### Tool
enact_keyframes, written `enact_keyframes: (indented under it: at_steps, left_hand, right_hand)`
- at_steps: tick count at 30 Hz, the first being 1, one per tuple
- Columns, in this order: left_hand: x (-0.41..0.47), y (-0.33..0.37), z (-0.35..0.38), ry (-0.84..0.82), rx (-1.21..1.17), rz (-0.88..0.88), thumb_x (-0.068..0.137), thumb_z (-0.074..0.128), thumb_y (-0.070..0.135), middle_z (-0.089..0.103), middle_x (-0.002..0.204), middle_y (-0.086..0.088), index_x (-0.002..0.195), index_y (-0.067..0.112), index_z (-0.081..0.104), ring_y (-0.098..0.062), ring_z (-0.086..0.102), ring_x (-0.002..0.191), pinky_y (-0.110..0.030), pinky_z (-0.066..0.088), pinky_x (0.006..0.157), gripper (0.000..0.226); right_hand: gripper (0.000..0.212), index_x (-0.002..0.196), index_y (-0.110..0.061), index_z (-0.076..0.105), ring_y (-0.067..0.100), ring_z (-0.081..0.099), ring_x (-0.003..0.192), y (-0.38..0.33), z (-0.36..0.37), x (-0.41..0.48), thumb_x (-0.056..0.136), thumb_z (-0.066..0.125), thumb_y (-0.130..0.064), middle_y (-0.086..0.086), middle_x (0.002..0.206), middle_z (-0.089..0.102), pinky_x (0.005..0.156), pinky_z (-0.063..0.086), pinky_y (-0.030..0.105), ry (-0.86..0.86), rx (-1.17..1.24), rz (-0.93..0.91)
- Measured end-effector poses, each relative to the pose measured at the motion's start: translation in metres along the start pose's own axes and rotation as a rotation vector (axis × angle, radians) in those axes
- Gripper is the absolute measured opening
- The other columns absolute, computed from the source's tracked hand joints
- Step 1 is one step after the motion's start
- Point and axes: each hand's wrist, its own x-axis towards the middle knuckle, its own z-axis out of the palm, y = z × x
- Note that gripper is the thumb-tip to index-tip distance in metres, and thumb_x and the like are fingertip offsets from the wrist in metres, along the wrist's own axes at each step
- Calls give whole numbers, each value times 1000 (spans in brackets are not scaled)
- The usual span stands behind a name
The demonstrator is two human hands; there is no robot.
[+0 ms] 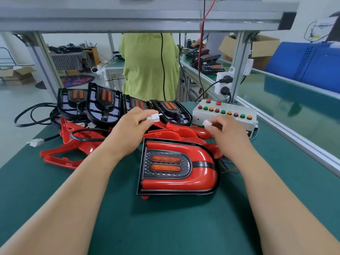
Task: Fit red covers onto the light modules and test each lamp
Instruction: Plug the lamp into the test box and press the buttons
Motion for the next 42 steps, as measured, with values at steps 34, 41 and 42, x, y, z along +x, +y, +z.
enact_keyframes:
  at_steps: [34,41,42]
  left_hand:
    - [-7,28,10,-112,-168,34,83,76,11,73,81,14,91,28,76,4,62,67,-10,49,65,19]
    - [-9,32,14,-141,-145,47,82,76,10,73,82,15,89,28,76,5,62,67,-9,48,65,19]
    - [-9,33,14,-137,-142,49,82,77,10,73,81,16,89,28,76,5,62,68,-9,48,65,19]
  right_hand:
    - [24,114,-26,72,-3,56,94,-37,8,-23,91,70,-20,-5,102,67,81,34,1,-194,145,-261]
    - [26,115,-21,73,8,60,97,-40,10,-25,90,71,-18,-3,103,68,83,37,5,-169,123,-289]
    - [27,116,-21,72,7,60,96,-40,10,-25,89,72,-18,-3,103,69,83,38,5,-168,126,-286]
